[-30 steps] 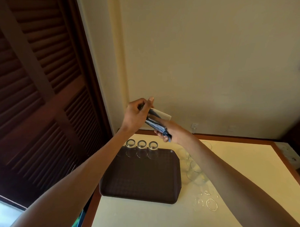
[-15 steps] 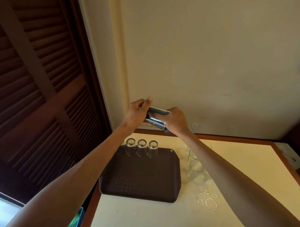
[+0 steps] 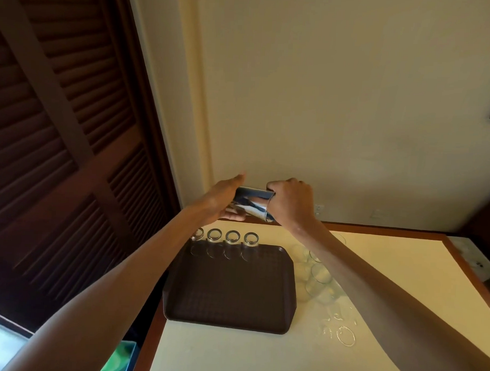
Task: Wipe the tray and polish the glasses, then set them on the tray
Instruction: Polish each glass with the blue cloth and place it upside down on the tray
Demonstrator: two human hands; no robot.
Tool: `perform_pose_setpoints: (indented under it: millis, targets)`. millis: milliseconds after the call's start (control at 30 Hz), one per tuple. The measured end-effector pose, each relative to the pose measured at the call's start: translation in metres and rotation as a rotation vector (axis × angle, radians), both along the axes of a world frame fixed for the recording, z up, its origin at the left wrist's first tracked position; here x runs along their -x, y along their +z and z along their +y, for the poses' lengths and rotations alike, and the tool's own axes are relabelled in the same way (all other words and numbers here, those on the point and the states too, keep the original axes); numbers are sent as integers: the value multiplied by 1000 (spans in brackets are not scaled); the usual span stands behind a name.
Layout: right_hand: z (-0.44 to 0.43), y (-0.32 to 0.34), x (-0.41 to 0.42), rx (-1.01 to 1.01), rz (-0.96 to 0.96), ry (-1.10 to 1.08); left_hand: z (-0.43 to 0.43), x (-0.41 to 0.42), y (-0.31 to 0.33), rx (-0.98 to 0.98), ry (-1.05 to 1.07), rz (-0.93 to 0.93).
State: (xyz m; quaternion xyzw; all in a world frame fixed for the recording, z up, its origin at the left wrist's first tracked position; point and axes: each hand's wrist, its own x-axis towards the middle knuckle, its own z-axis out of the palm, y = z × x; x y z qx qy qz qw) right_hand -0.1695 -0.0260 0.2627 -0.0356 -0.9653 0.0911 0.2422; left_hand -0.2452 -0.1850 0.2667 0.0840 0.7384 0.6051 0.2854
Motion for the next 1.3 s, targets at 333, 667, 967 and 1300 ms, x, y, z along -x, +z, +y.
perform_pose_setpoints:
  millis: [333,667,967,1300]
  targets:
    - [-22,-31,10,1368,-460,-70,-2,5,-4,-75,24,426]
    - [-18,-30,-28,1737,-635,114,-5,6,-9,-157,1,588]
    - [10,-72,-67,1591,-384,159,-4,20,-32,-203,113,355]
    - [74,-126,-73,1908,-217,-105,34,12,-81,-345,234,-341]
